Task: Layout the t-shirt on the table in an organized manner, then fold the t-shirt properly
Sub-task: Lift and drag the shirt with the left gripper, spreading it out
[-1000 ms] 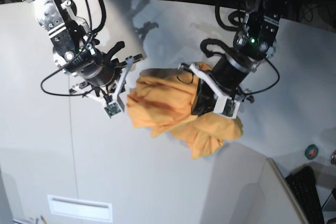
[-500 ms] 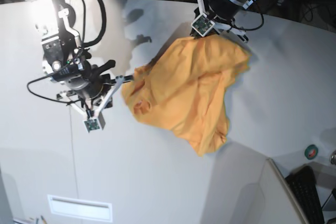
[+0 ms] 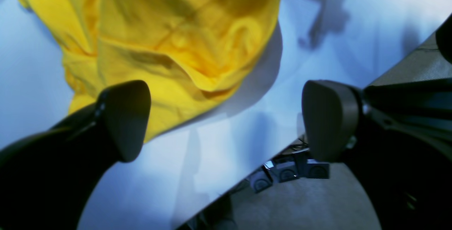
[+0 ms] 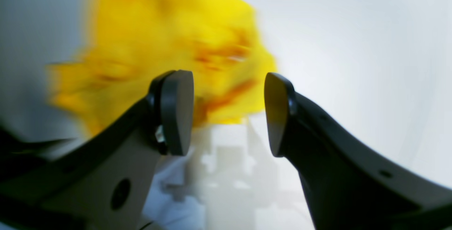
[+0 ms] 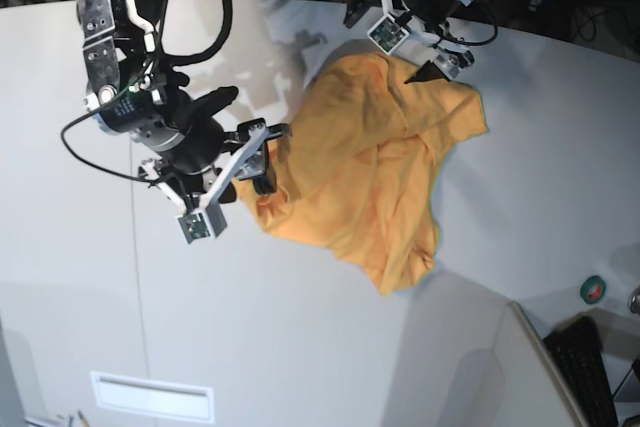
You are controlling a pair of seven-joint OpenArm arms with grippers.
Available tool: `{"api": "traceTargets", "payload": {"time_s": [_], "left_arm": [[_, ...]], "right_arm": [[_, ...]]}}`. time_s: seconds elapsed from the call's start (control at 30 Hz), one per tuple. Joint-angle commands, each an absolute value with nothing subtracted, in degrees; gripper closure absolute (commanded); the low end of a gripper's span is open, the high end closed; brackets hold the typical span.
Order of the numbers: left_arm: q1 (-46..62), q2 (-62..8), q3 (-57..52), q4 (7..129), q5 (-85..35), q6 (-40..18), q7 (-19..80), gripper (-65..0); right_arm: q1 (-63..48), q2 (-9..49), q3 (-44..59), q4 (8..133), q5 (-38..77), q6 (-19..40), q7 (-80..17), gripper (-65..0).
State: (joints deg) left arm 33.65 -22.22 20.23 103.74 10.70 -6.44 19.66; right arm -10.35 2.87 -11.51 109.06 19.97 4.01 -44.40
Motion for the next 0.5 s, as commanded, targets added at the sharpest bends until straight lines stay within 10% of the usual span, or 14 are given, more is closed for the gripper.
{"api": "traceTargets", "payload": {"time_s": [0.0,0.47], "left_arm": [[33.98,-22.46,20.09,104.48,9.71,-6.37,18.07,-65.0],[22.64,-20.35,3.21,101.05,-6.73,-6.37,18.42,-65.0]], "right_arm": [[-9.98,3.12,-11.56,109.76,21.23,4.0,-43.38,-31.4],[-10.15,2.59,-11.91,106.59,22.02,4.35,-47.87,-31.4]]}}
